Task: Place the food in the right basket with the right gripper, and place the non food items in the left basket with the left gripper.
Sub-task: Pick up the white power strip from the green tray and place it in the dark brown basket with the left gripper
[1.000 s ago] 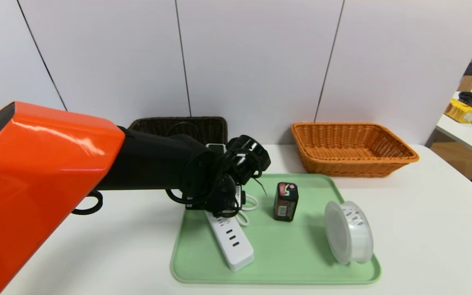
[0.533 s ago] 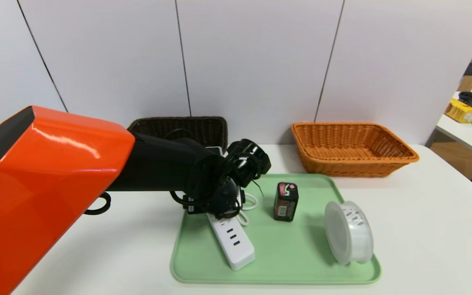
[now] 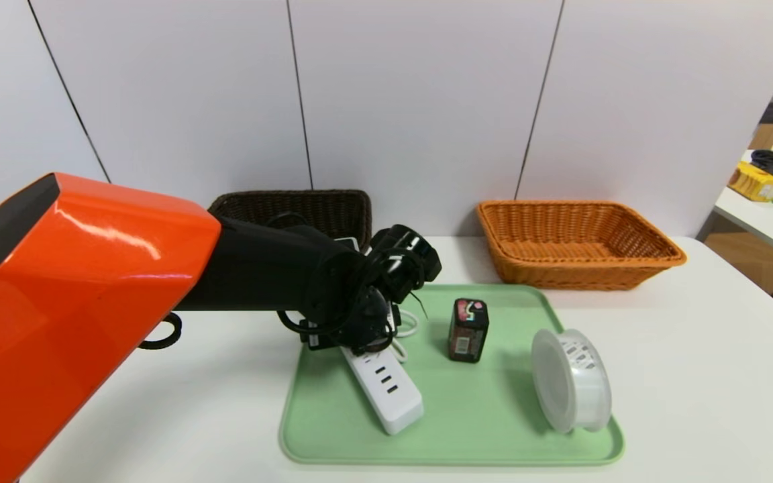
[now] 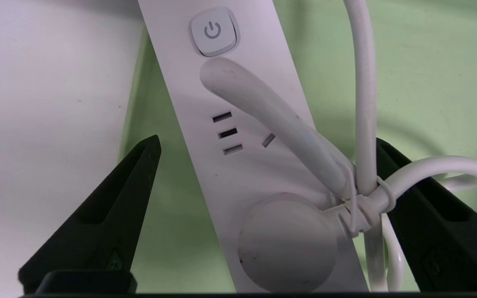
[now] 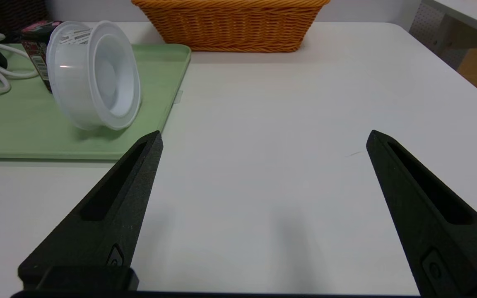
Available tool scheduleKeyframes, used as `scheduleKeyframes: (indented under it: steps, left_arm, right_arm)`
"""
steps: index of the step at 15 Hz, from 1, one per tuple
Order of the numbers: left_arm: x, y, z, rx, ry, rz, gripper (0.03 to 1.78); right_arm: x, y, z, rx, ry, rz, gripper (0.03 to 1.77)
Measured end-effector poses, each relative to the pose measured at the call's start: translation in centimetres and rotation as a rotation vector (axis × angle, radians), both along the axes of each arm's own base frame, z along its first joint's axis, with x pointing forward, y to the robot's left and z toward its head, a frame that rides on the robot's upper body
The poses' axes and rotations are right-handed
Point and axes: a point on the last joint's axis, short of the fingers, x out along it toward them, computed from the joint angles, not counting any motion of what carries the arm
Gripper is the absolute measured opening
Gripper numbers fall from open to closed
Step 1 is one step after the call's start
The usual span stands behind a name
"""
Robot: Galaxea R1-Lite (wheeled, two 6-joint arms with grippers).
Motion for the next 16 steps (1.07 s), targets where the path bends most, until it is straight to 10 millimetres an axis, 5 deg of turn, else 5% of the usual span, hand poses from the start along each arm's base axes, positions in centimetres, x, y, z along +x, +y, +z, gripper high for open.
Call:
scheduleKeyframes:
  steps: [2,7,16]
  left_arm:
    - [0.0,0.0,0.0,0.003,0.000,0.000,1.70]
    - [0.0,0.0,-0.1,0.007,0.000,0.002,1.07]
    - [-1.1,0.2,0.4,0.015,0.012,-0.019,1.00]
  right_arm:
    - [0.0,0.0,0.0,-0.001,0.000,0.000,1.70]
    - [0.0,0.0,0.0,0.000,0.000,0.000,1.70]
    - [0.0,0.0,0.0,-0.001,0.000,0.000,1.70]
